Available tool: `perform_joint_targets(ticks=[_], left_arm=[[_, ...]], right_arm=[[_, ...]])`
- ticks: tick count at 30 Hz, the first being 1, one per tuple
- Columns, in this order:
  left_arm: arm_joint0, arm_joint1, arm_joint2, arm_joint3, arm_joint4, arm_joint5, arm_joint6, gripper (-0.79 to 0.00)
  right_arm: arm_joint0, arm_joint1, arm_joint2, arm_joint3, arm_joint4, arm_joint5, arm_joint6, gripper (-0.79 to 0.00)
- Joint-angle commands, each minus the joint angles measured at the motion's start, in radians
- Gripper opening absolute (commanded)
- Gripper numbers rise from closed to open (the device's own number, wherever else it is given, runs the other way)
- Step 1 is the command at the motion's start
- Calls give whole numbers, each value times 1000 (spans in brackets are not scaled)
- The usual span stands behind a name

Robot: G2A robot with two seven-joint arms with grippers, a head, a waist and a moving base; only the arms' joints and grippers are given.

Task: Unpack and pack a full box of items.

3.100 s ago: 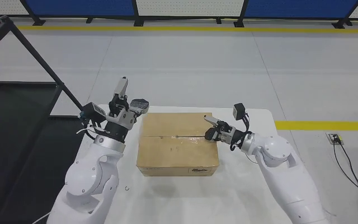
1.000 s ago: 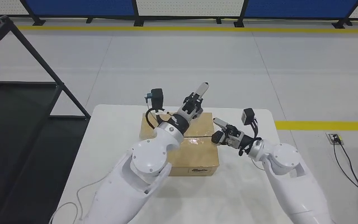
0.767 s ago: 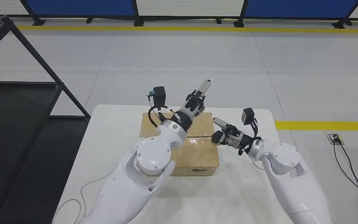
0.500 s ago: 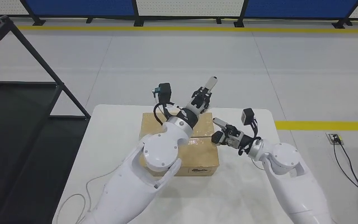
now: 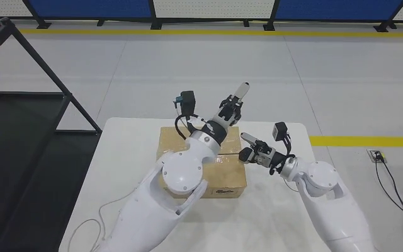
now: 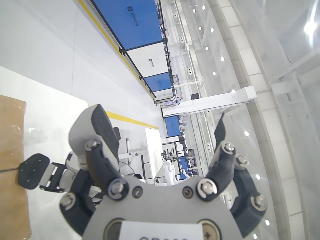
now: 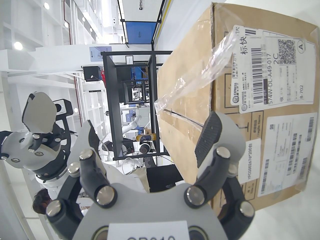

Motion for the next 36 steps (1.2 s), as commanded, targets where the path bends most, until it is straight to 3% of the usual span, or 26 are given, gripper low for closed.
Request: perform_joint_targets(ticks=[1,6,12,16,22,25,30,33,36], left_arm=[[21,3,-35,-53,-5,-11,-6,0],[120,24,-195,-250,-25,-31,-42,0],[277,57,-510,-434,-79,-49,-130,0],[372,76,-743,-453,-126,-63,-209,0],[479,100,-1005,-366,-189,-90,-351,0],[532,113,-1063,-306,-167,-98,-454,0],[592,136,-1075,-201,-122,-96,-684,0],[593,151,-1068,-142,-151,-72,-843,0],[556,162,-1053,-60,-201,-10,-930,0]], right_arm=[[3,0,-2,3,2,1,1,0],[9,1,-6,5,-3,4,4,0],[7,4,-2,-4,-4,4,7,0],[0,8,2,-14,-9,8,8,0],[3,10,-2,-22,-19,23,3,0],[12,10,-7,-17,-22,31,-1,0],[18,10,-11,-20,-26,34,-3,0],[14,12,-10,-33,-32,36,-4,0],[5,15,-6,-48,-36,37,-6,0]])
